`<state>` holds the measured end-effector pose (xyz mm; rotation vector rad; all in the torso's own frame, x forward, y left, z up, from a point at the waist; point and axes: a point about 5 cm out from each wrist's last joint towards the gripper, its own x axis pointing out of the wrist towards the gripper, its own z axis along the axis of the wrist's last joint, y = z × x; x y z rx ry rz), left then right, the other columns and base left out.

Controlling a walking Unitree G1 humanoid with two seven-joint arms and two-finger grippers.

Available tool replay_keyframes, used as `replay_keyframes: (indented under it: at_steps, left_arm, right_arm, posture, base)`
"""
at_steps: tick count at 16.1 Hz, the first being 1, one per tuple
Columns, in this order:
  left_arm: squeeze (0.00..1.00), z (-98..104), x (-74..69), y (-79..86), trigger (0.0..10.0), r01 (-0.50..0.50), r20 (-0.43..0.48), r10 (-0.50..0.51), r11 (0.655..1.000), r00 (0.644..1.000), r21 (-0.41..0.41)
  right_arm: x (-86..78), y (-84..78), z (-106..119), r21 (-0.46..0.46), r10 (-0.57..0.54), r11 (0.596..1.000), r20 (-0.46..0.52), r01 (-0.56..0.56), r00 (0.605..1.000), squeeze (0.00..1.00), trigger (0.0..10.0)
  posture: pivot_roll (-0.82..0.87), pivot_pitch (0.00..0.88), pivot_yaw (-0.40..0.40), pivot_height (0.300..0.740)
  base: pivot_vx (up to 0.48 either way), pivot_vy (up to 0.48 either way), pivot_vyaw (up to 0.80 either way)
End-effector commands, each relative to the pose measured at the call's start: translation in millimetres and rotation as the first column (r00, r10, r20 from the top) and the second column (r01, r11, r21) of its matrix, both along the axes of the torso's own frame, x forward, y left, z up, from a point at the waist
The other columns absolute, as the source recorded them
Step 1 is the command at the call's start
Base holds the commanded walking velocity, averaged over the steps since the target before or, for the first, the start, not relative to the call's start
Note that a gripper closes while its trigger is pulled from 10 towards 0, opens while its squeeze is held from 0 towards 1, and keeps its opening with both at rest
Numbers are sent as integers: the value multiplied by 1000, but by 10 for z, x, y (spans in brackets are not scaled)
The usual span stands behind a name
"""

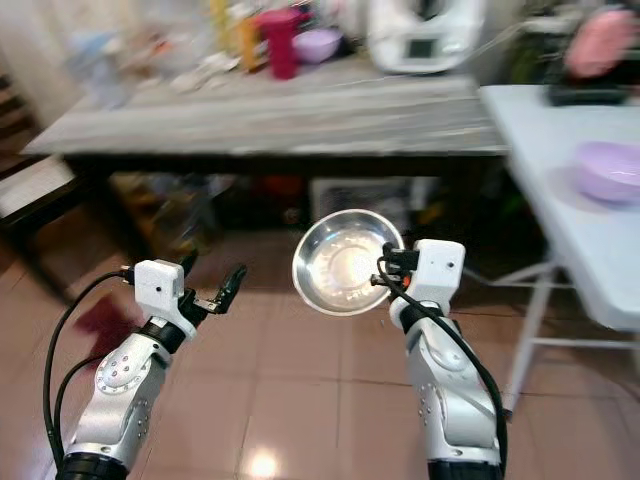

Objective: Setting the table

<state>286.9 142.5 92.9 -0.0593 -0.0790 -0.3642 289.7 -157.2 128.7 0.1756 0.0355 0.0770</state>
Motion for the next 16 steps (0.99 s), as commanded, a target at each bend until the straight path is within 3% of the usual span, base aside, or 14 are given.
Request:
replay_keyframes:
  at_steps: [1, 7, 11, 16]
  left_arm:
    - [0, 32, 3, 12, 10000, 8, 6, -8, 1000, 1000, 7]
    - [0, 33, -16, -32, 10000, 29, 4, -29, 1000, 1000, -3]
    - [0, 39, -19, -72, 10000, 48, 4, -48, 999, 999, -8]
    - [0, 34, -35, -109, 10000, 64, 1, -64, 998, 998, -13]
  right_arm:
    - [13, 8, 70, -2, -2, 1000, 33, 2, 999, 0, 10000]
    - [15, 30, 105, -26, 9, 1000, 63, -8, 998, 0, 10000]
    - [19, 14, 115, -28, -2, 1000, 68, 4, 998, 0, 10000]
    - [29, -25, 114, -36, -32, 999, 74, 35, 997, 0, 10000]
  posture:
    - [-204, 53, 63, 740]
    - [-204, 53, 65, 740]
    - [-205, 52, 65, 740]
    - [-204, 52, 64, 740]
  base:
    - [428, 0, 0]
    - [466, 0, 0]
    - [480, 0, 673]
    - [480, 0, 0]
